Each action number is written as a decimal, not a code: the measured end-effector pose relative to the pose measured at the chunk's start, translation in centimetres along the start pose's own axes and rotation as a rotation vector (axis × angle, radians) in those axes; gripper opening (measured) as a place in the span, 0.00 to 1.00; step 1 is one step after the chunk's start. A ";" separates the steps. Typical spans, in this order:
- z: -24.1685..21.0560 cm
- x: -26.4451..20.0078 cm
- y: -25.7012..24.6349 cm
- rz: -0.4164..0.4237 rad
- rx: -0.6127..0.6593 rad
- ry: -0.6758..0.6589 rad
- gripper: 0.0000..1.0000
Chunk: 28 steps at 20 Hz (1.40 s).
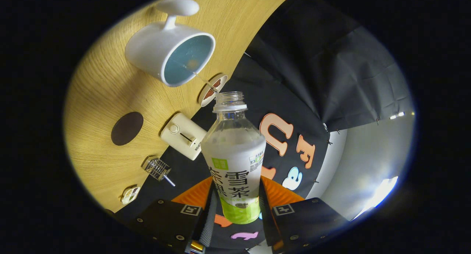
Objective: Take the bottle from table, then pour the juice into the cup, finally place the bottle on the coaster
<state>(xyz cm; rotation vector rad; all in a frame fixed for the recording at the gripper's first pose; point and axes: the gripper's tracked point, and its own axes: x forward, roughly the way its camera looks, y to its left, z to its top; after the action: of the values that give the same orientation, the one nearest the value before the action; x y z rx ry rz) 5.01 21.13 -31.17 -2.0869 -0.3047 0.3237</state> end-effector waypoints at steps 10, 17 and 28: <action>0.7 -0.1 0.6 0.041 0.042 -0.014 0.56; 1.4 -1.0 4.2 0.175 0.295 0.012 0.56; -0.3 0.6 5.8 0.362 1.236 0.179 0.57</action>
<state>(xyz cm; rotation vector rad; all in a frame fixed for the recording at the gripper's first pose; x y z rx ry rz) 6.16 18.15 -36.11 -0.9131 0.3378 0.3932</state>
